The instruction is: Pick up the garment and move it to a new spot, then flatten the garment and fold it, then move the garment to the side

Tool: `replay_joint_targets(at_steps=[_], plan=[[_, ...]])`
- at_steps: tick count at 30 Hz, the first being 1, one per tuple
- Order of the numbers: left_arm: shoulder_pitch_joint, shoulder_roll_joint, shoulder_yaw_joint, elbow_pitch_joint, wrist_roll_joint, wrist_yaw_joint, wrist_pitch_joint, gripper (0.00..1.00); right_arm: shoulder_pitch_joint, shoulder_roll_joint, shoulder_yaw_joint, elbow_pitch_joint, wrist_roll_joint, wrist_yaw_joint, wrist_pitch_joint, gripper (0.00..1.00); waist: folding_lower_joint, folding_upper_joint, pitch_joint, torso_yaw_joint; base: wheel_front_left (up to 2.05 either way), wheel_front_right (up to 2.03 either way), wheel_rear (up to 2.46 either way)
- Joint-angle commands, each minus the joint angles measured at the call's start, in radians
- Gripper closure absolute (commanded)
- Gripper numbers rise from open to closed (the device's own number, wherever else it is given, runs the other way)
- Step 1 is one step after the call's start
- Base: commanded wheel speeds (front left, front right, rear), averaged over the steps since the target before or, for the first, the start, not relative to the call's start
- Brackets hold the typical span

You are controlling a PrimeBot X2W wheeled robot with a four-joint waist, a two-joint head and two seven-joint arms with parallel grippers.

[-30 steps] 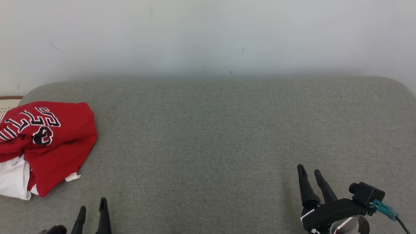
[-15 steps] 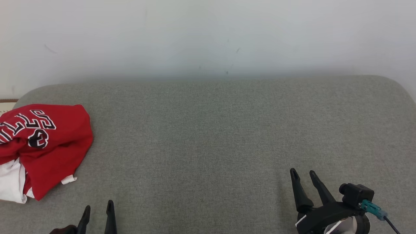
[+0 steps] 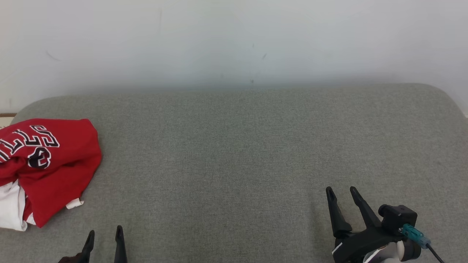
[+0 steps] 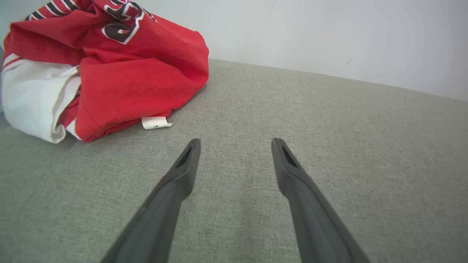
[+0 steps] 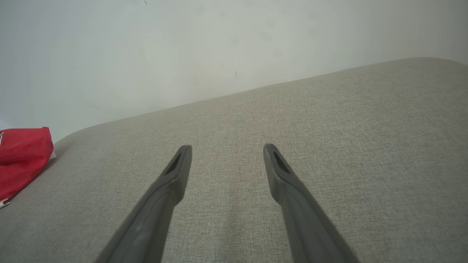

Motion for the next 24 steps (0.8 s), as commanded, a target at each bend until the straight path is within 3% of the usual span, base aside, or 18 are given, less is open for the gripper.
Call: replay_joint_targets(at_steps=[1,24], plan=[[-0.004,0.006,0.0,-0.001,0.028,0.005,-0.011,0.0,-0.01,0.001,0.0,-0.006,-0.028,0.001,-0.01,0.0,0.0,-0.0001,-0.002,-0.001,0.0,0.0,0.0],[0.029,0.011,0.049,-0.019,0.171,0.064,-0.046,0.0,0.021,0.031,-0.099,0.007,-0.269,0.001,-0.046,0.0,0.0,-0.0001,-0.022,-0.008,0.0,0.0,0.0]])
